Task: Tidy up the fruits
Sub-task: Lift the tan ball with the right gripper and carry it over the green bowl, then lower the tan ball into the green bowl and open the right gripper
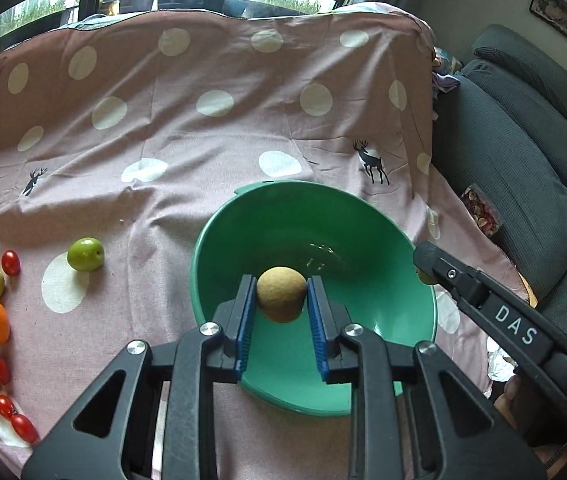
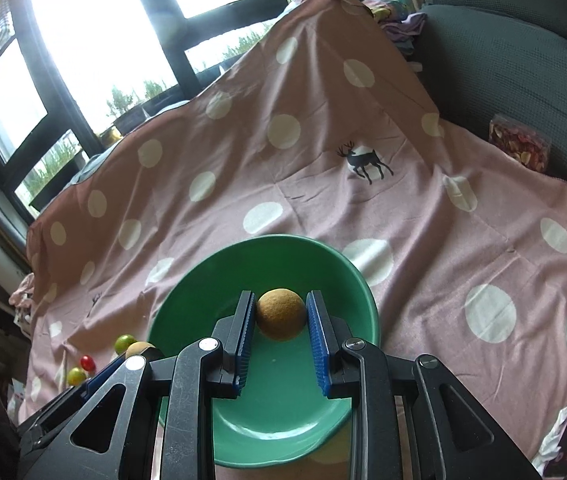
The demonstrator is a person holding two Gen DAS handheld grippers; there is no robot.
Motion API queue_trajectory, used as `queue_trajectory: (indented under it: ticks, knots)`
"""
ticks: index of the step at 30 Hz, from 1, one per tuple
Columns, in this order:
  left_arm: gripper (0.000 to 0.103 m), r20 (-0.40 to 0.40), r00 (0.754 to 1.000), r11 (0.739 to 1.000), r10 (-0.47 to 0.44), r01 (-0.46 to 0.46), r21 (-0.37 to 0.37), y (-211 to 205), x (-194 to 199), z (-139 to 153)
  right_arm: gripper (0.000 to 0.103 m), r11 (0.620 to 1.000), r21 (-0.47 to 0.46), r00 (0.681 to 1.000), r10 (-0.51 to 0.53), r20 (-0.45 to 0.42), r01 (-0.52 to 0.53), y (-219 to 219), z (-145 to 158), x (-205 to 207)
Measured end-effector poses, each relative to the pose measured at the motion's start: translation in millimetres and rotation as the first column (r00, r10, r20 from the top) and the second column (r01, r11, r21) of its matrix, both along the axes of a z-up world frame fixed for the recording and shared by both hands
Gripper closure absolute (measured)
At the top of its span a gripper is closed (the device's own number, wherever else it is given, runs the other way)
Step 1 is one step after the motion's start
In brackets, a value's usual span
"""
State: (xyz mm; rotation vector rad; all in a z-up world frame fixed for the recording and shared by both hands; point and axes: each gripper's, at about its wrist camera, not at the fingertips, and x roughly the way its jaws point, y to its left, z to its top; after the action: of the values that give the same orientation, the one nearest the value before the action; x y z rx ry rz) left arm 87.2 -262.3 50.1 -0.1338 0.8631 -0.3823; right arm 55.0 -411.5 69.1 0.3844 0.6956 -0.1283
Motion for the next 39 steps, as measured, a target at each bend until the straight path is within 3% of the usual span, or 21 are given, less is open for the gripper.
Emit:
queue_trajectory:
  ticks: [10, 39]
  knots:
    - [0.077, -0.040, 0.999, 0.999, -0.035, 0.037, 0.026, -14.3, 4.8, -15.0, 0.076, 1.000, 0.000, 0.996, -0.009, -0.090, 0.009, -6.2, -18.3, 11.2]
    - [0.077, -0.077, 0.995, 0.995, -0.057, 0.063, 0.072, -23.9, 10.5, -34.6, 0.076, 1.000, -0.015, 0.988, -0.012, -0.151, 0.010, -6.3, -30.7, 20.4]
